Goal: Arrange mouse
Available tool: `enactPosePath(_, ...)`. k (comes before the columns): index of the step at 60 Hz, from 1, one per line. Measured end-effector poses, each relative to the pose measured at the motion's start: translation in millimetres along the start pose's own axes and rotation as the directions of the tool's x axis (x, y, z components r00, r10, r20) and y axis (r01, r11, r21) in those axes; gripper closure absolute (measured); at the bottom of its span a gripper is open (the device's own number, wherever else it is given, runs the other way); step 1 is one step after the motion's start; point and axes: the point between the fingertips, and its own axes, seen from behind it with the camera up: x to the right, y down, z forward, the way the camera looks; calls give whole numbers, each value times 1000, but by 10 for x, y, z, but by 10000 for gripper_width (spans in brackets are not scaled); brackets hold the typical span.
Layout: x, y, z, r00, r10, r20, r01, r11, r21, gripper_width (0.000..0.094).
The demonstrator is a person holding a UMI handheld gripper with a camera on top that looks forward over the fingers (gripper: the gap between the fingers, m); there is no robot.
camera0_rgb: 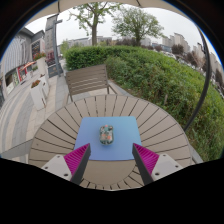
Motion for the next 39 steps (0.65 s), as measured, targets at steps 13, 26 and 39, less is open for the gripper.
enactPosePath(13,179,480,-1543,999,17,-36,-21,995,-94,74)
enactPosePath(26,466,933,-2128,988,-17,-154,1,994,-106,86)
enactPosePath(39,631,1079,-2253,980,9,-199,-33,993,-117,83)
